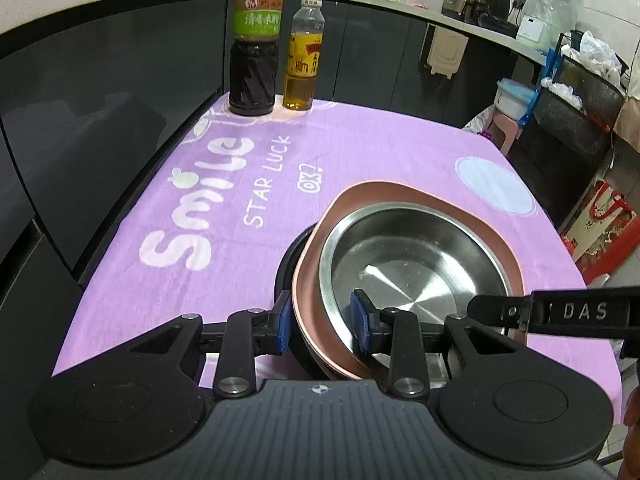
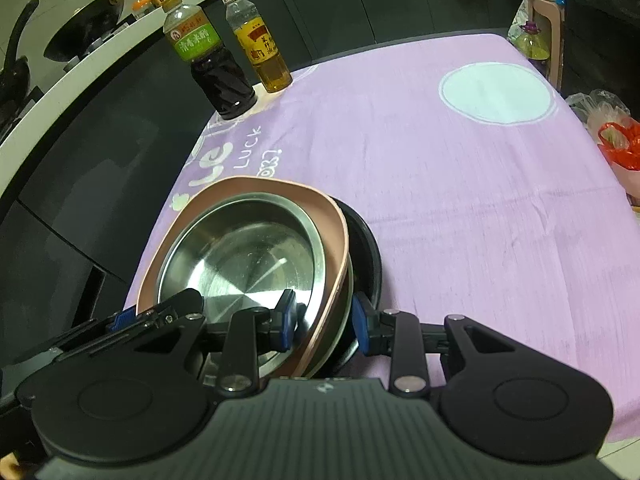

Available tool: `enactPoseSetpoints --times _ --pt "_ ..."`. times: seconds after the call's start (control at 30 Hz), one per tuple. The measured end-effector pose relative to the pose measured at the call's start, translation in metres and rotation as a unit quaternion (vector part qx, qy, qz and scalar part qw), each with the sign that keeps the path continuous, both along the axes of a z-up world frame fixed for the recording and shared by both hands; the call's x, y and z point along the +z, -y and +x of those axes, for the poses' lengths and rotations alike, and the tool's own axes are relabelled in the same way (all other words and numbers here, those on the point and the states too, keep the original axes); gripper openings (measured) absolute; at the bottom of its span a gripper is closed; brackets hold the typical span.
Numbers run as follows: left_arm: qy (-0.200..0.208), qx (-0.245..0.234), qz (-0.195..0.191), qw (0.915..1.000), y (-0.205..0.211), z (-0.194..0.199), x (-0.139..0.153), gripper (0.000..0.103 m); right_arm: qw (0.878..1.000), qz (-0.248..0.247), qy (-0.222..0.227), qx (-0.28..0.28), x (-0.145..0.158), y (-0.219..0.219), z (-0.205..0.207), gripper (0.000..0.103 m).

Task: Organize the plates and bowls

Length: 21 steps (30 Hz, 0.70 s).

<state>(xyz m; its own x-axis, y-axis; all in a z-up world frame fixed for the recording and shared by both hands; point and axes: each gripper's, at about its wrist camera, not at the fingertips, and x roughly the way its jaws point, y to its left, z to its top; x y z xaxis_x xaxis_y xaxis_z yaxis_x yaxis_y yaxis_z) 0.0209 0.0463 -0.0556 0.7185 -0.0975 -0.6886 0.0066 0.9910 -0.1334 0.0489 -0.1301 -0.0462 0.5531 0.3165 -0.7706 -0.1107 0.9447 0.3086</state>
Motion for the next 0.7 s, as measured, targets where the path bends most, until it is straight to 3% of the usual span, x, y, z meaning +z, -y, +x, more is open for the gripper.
enactPoseSetpoints --times 0.5,0.7 --pt "-0.001 -0.011 -0.002 0.9999 -0.0042 0.0011 -0.0039 0.033 1.0 0.008 -0.003 -0.005 -0.0037 0.0004 0.0055 0.033" --pt "0.005 -0.007 0.001 1.0 -0.0058 -0.0015 0.0004 0.035 0.999 0.002 0.02 -0.026 0.0029 0.0065 0.0048 0.05"
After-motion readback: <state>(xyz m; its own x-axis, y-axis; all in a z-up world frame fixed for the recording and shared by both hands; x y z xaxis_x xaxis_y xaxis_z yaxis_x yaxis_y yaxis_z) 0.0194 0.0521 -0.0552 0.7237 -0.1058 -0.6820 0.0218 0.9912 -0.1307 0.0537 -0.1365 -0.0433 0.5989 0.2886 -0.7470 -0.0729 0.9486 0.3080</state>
